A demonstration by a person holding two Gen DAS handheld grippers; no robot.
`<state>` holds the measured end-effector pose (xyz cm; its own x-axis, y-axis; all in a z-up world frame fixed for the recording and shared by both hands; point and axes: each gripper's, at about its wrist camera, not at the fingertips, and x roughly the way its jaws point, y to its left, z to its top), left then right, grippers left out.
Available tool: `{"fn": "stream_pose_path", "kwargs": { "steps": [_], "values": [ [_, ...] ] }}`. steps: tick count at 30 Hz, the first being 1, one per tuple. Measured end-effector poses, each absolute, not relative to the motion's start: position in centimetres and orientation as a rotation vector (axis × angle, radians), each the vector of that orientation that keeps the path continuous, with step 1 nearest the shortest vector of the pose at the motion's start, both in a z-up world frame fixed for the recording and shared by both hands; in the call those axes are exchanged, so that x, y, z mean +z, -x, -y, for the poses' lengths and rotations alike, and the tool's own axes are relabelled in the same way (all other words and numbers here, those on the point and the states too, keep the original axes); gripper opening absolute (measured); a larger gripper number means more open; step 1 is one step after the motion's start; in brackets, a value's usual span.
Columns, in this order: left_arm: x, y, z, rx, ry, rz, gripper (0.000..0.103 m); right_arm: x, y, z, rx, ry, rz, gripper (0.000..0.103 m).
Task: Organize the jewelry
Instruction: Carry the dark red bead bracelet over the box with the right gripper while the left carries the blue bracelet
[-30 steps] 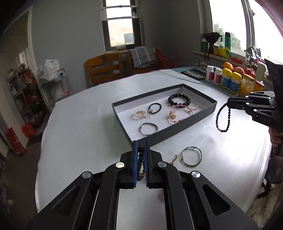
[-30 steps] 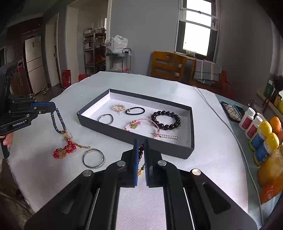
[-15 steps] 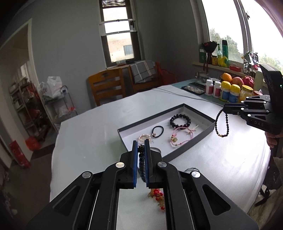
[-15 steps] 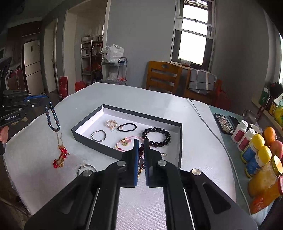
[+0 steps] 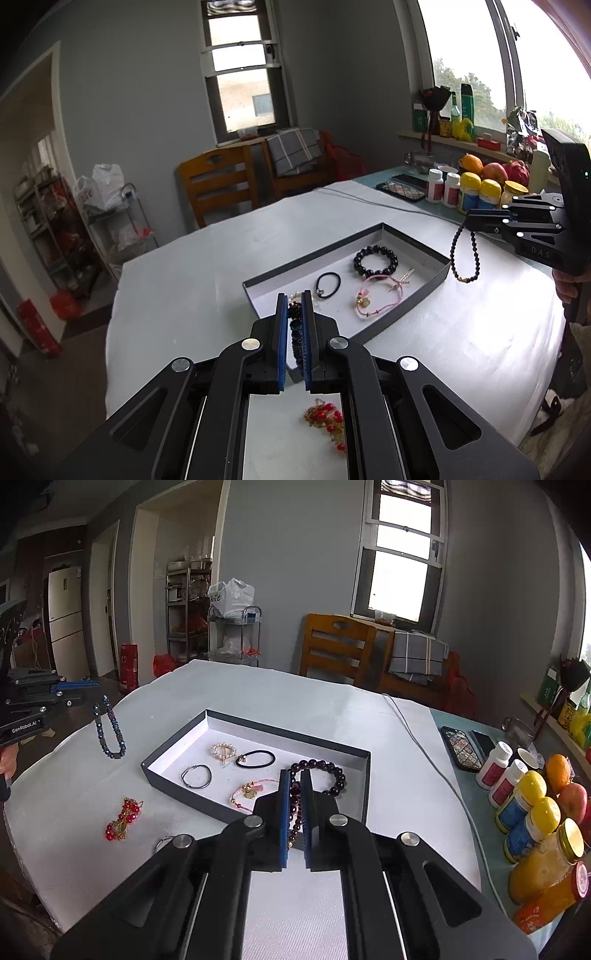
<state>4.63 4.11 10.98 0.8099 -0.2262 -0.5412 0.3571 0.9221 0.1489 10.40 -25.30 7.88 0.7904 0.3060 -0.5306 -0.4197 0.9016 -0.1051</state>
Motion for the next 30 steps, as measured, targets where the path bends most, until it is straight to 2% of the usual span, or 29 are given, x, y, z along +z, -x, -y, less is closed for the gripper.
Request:
{"fn": "stream_pose_path", "kwargs": {
  "steps": [15,30],
  "values": [
    [6.8,-15.3,-1.9,-0.272,-0.259,-0.683,0.007,7.4,-19.5,23.2,0.354,0.207,-0.597,0.005],
    [2.3,-17.7,-1.9,-0.245,-0.260,-0.794,0.007,2.1,-22.1,26.2,0.257,0.178,-0.718,0.006]
  ]
}}
